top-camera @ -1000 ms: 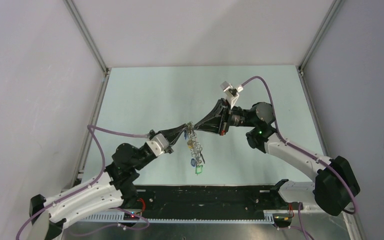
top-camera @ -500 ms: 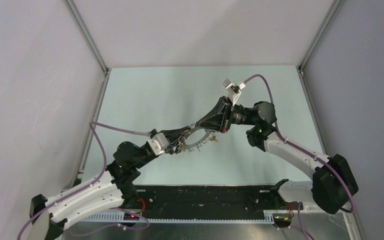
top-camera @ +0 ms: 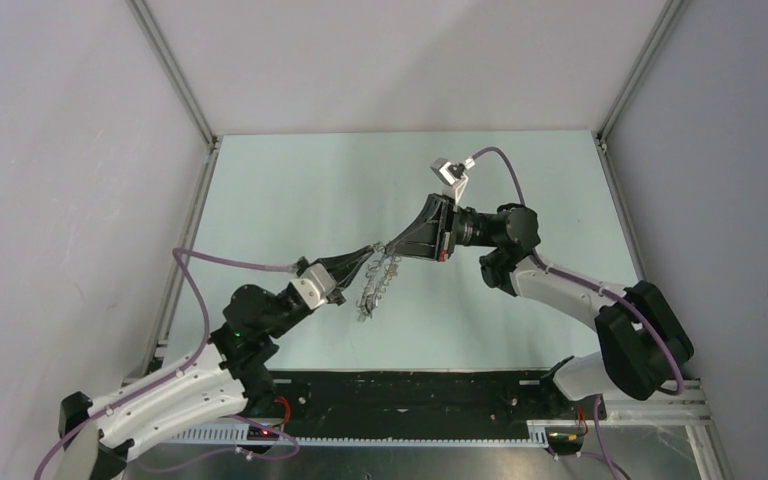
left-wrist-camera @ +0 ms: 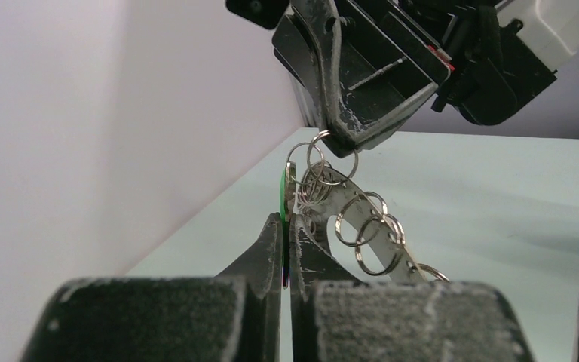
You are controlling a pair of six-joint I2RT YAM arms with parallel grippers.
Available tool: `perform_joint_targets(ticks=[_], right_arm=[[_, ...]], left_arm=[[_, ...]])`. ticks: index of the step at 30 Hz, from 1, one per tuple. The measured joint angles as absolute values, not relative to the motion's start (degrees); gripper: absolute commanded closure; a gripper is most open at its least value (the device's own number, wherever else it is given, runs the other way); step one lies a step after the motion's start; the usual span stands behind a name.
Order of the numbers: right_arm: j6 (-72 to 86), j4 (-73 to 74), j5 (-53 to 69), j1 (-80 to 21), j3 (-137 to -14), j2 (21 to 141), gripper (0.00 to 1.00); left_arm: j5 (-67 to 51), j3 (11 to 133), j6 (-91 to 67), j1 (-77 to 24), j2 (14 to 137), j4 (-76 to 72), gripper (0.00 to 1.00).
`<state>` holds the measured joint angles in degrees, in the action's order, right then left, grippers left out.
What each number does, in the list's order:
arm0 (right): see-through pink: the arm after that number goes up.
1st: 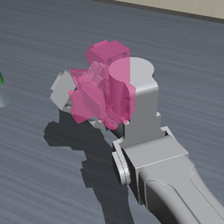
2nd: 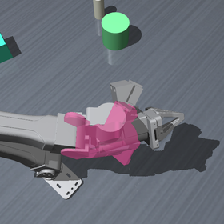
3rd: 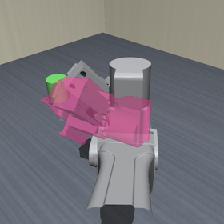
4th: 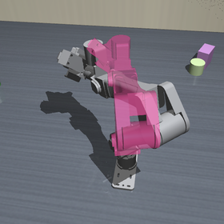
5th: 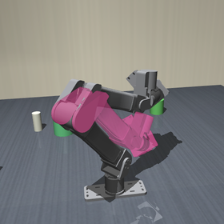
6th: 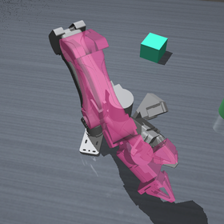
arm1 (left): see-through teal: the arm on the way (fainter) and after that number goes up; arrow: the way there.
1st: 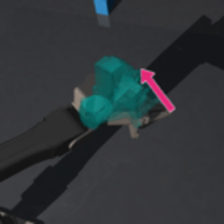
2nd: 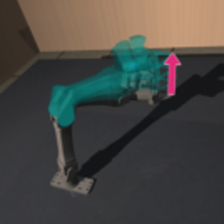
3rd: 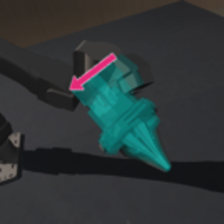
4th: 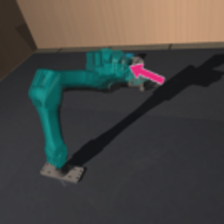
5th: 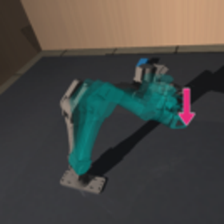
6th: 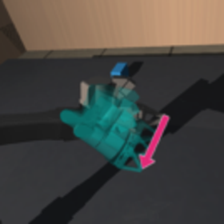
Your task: Remove the keys from the keyring
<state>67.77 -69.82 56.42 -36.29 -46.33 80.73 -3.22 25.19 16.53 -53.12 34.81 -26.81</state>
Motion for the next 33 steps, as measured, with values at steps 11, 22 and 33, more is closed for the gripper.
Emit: perform_joint_targets(ticks=[11, 22, 33], right_arm=[[73.1, -74.7, 56.1, -37.1, -46.3, 83.6, 1.0], [74.1, -75.1, 55.3, -37.9, -46.3, 84.7, 1.0], [75.0, -75.4, 53.2, -38.3, -46.3, 85.1, 1.0]], left_arm=[[-1.4, 25.1, 18.1, -53.1, 34.2, -27.3, 1.0], [-0.2, 23.2, 20.1, -53.1, 33.2, -29.2, 1.0], [1.6, 22.8, 25.4, -53.2, 36.7, -35.0, 1.0]])
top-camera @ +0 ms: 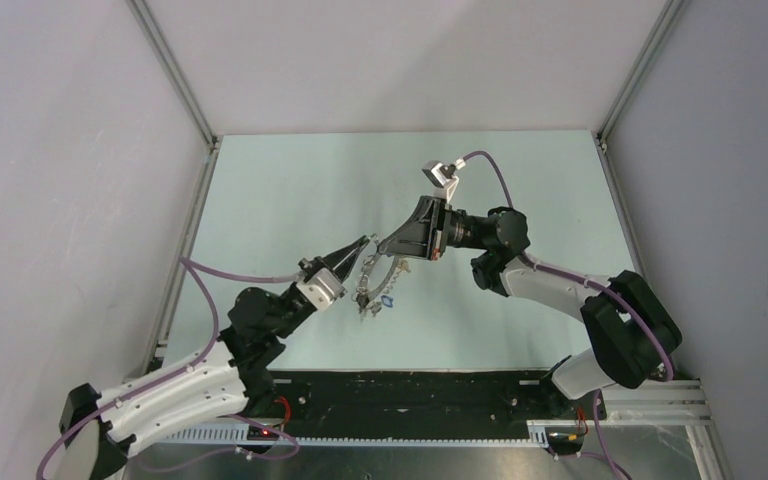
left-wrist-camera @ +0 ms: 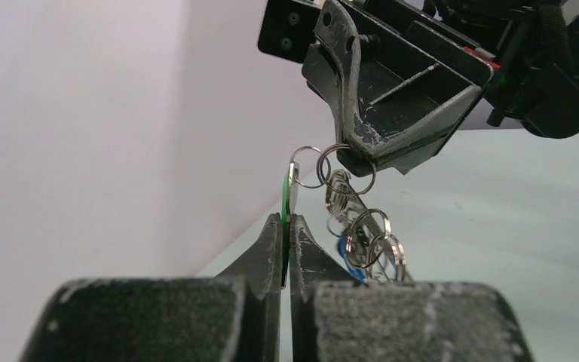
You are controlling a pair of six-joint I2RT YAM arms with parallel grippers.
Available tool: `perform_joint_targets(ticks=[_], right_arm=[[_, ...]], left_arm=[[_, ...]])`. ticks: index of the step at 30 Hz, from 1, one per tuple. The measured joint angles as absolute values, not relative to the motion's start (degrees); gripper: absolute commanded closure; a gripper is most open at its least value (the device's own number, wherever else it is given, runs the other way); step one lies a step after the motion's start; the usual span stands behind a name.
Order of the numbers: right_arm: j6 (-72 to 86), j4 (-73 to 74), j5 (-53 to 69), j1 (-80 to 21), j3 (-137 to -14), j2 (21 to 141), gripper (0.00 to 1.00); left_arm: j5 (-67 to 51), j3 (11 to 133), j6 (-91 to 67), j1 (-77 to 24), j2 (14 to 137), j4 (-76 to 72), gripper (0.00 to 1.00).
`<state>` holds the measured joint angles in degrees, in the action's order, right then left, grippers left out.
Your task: Remove the keys from the keyring
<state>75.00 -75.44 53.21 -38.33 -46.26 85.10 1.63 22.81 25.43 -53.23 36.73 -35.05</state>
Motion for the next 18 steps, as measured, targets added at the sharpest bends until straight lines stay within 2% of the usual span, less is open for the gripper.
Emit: perform_joint_targets(ticks=[18], right_arm=[[76.4, -78.0, 49.5, -38.0, -45.8, 85.7, 1.0]], left_arm=[[4.3, 22.8, 33.1, -53.6, 45.3, -47.8, 1.0]])
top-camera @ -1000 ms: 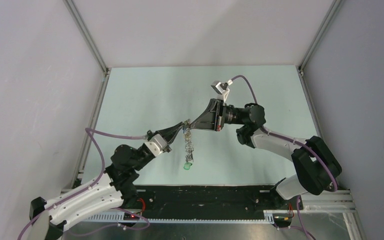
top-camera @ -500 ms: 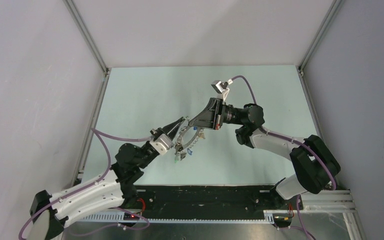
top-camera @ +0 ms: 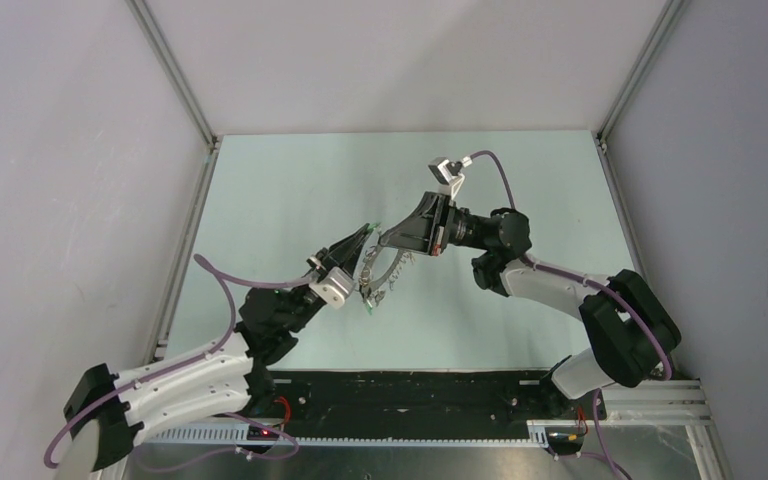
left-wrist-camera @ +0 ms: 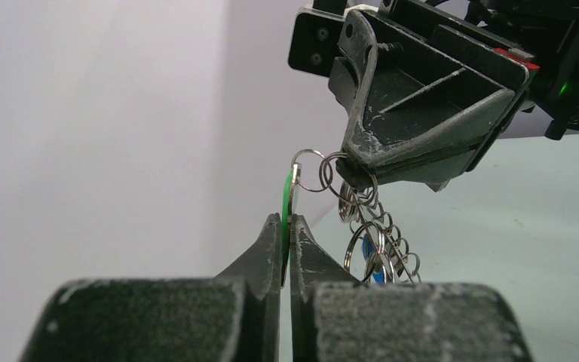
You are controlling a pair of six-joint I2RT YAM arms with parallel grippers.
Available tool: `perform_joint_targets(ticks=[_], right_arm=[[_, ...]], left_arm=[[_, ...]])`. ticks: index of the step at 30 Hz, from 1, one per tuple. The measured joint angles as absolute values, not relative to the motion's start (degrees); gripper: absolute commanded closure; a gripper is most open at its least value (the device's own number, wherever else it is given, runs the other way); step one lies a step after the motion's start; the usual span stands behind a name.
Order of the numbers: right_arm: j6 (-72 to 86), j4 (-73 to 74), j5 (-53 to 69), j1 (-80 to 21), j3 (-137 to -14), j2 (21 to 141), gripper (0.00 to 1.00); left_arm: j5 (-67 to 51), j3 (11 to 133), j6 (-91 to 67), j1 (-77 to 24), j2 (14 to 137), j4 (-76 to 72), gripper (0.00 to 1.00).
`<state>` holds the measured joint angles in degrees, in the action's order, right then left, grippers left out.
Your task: Remove the keys from the keyring
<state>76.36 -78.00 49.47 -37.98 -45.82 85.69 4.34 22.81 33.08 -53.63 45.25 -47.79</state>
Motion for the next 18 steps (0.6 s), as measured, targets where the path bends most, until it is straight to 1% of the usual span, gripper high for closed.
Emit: perform_joint_targets(ticks=[18], right_arm=[[77.1, -79.7, 47.8, -37.2, -44.9, 85.5, 1.0]], left_arm=[[4.9, 23.0, 38.2, -53.8, 48.8, -53.5, 1.0]])
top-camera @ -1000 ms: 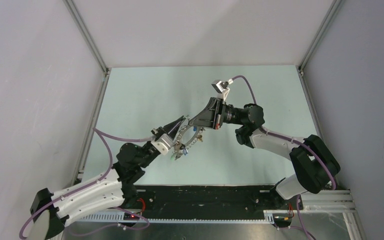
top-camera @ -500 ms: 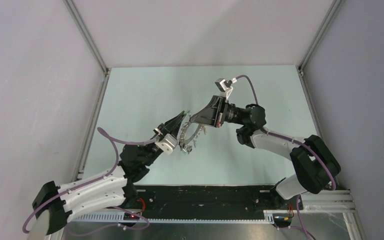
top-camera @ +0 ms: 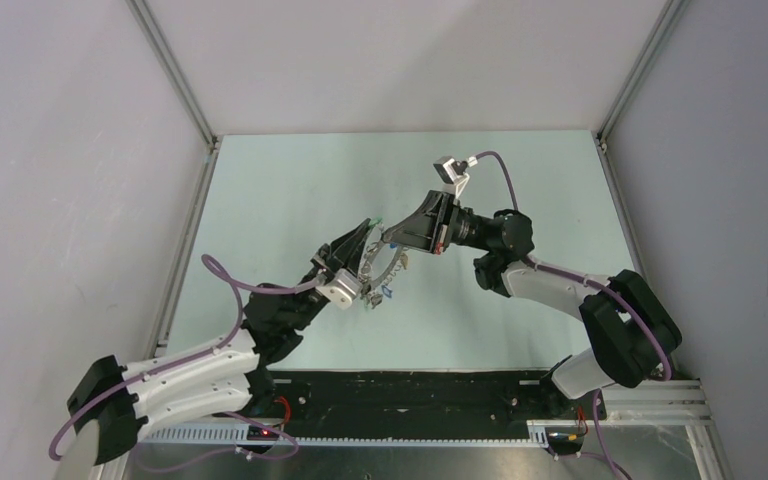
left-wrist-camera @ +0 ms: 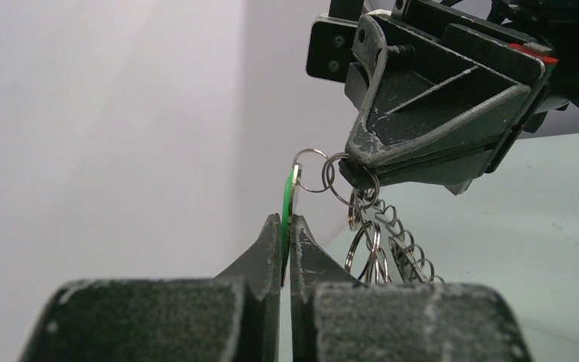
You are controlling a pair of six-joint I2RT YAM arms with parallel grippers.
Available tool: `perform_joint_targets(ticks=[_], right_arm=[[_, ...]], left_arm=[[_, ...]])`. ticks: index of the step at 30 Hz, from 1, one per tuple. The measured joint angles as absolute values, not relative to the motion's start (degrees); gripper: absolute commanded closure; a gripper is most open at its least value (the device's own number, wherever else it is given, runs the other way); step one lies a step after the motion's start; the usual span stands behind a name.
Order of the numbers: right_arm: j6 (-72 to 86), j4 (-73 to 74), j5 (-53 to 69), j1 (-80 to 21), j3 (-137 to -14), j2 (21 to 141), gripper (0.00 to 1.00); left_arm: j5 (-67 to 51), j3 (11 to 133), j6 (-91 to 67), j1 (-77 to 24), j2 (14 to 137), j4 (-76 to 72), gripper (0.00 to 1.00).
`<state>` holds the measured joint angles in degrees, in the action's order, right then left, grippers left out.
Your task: Remove the keys from the keyring
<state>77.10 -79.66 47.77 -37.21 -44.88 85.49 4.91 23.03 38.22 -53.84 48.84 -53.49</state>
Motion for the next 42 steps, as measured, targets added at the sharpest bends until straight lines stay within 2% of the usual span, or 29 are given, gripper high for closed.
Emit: perform_joint_targets(ticks=[29, 42], right_arm=[[83.9, -82.6, 44.4, -35.9, -40.8, 85.7, 1.0], [84.6, -78.9, 44.4, -35.8, -40.8, 86.0, 1.0]], left_arm=[[3.9, 25.0, 42.6, -53.8, 51.1, -52.3, 1.0], [4.3, 25.0, 42.5, -53.4, 51.1, -50.8, 1.0]])
